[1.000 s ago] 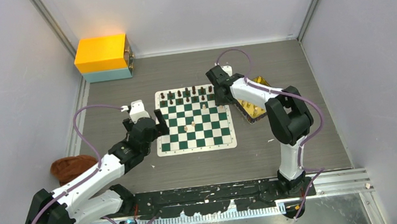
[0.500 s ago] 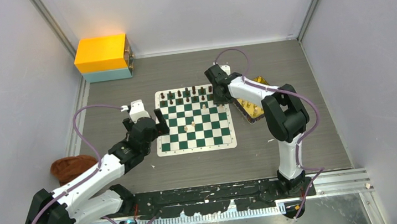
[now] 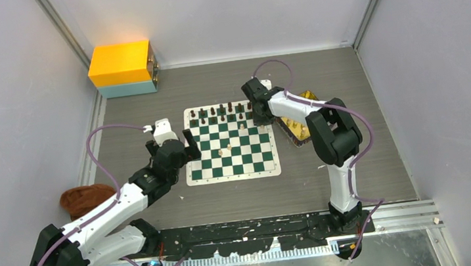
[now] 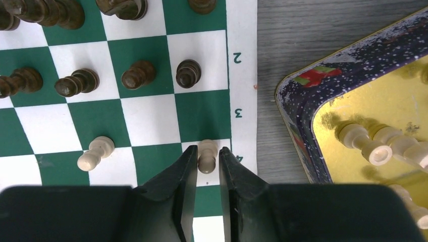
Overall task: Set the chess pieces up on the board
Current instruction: Pick up the chess piece from the chessboard, then place the chess piece on the chessboard.
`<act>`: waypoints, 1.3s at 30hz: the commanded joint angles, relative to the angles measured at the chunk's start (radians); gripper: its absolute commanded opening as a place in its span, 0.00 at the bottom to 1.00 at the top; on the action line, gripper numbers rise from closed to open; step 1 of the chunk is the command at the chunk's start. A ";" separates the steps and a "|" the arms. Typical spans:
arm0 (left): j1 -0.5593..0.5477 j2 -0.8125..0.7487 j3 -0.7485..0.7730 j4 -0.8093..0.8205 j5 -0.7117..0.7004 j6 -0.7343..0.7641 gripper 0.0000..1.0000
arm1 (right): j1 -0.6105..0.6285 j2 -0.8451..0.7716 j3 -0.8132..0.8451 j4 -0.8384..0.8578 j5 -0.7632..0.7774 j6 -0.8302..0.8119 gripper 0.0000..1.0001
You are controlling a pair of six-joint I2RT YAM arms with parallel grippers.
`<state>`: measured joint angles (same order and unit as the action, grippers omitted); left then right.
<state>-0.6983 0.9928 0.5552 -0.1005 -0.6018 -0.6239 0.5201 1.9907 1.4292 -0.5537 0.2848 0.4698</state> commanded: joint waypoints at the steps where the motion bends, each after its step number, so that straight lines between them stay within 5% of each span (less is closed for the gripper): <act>1: 0.000 -0.002 -0.002 0.061 -0.036 0.003 0.98 | 0.004 -0.001 0.045 0.015 -0.007 -0.010 0.25; 11: 0.000 -0.001 0.000 0.058 -0.039 0.009 0.98 | 0.004 -0.059 0.019 0.013 0.030 -0.019 0.01; 22: 0.000 -0.028 -0.001 0.032 -0.042 0.010 0.98 | 0.029 -0.191 -0.031 -0.043 0.079 -0.017 0.00; 39: 0.000 -0.028 -0.012 0.035 -0.041 0.007 0.98 | 0.198 -0.385 -0.385 -0.010 0.127 0.133 0.01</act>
<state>-0.6983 0.9752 0.5419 -0.1020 -0.6102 -0.6205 0.7013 1.6691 1.0729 -0.5846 0.3767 0.5510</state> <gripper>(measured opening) 0.984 0.205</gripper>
